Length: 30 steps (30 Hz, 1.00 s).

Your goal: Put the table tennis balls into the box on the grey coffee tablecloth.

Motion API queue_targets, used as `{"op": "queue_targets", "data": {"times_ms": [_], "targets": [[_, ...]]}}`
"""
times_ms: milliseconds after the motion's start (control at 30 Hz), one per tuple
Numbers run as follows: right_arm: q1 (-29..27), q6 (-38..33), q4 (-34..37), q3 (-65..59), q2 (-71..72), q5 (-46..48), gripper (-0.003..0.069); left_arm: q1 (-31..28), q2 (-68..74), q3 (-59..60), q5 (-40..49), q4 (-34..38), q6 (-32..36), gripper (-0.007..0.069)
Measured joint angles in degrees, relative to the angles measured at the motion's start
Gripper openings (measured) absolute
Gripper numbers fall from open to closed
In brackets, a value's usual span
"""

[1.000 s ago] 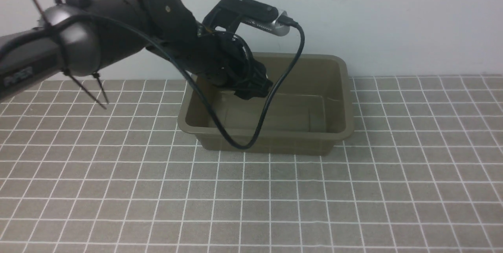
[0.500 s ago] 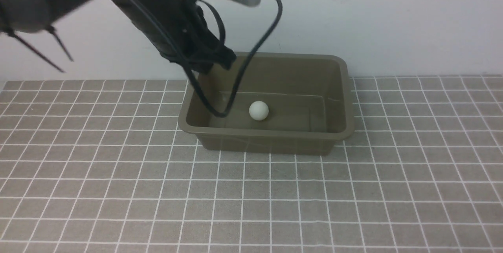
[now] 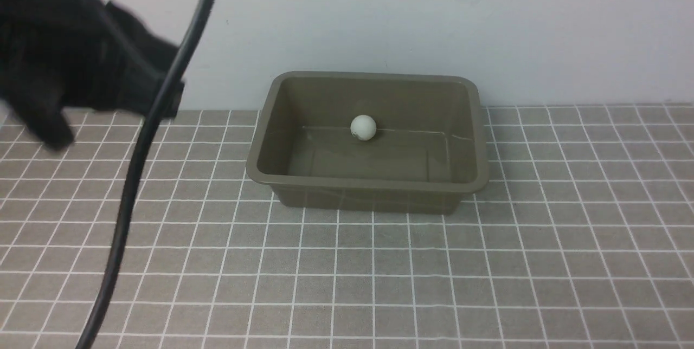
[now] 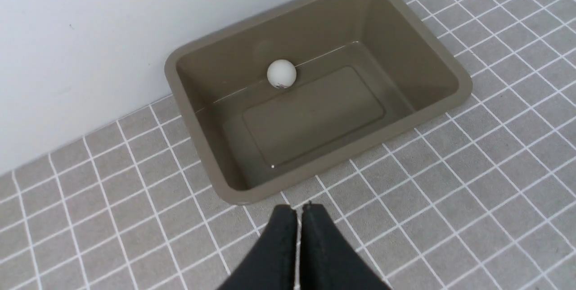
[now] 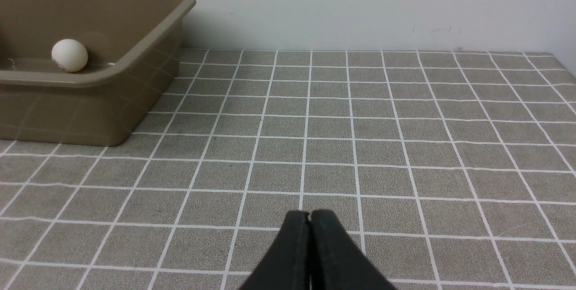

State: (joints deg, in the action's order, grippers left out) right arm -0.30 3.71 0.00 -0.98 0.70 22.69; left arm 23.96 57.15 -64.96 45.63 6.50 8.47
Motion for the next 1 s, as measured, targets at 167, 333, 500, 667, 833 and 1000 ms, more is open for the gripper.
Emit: {"op": "queue_targets", "data": {"times_ms": [167, 333, 500, 667, 833, 1000], "targets": [[0.0, 0.0, 0.0, 0.0, 0.0, 0.0, -0.0015, 0.0, -10.3, 15.9, -8.8, 4.0, 0.0, -0.0005], [0.0, 0.0, 0.0, 0.0, 0.0, 0.0, -0.0015, 0.0, -16.9, 23.8, -10.1, 9.1, 0.0, -0.0005], [0.0, 0.0, 0.0, 0.0, 0.0, 0.0, -0.0015, -0.1, -20.6, 27.2, -9.5, 13.4, 0.0, -0.0005], [0.0, 0.0, 0.0, 0.0, 0.0, 0.0, -0.0015, -0.1, -21.1, 27.3, -7.1, 14.5, 0.9, -0.0005], [0.0, 0.0, 0.0, 0.0, 0.0, 0.0, -0.0015, -0.1, -22.2, 27.3, -8.0, 12.3, 3.1, -0.0005], [0.0, 0.0, 0.0, 0.0, 0.0, 0.0, -0.0015, -0.1, -27.3, 27.3, -9.7, 3.8, -4.5, -0.0005]]}}
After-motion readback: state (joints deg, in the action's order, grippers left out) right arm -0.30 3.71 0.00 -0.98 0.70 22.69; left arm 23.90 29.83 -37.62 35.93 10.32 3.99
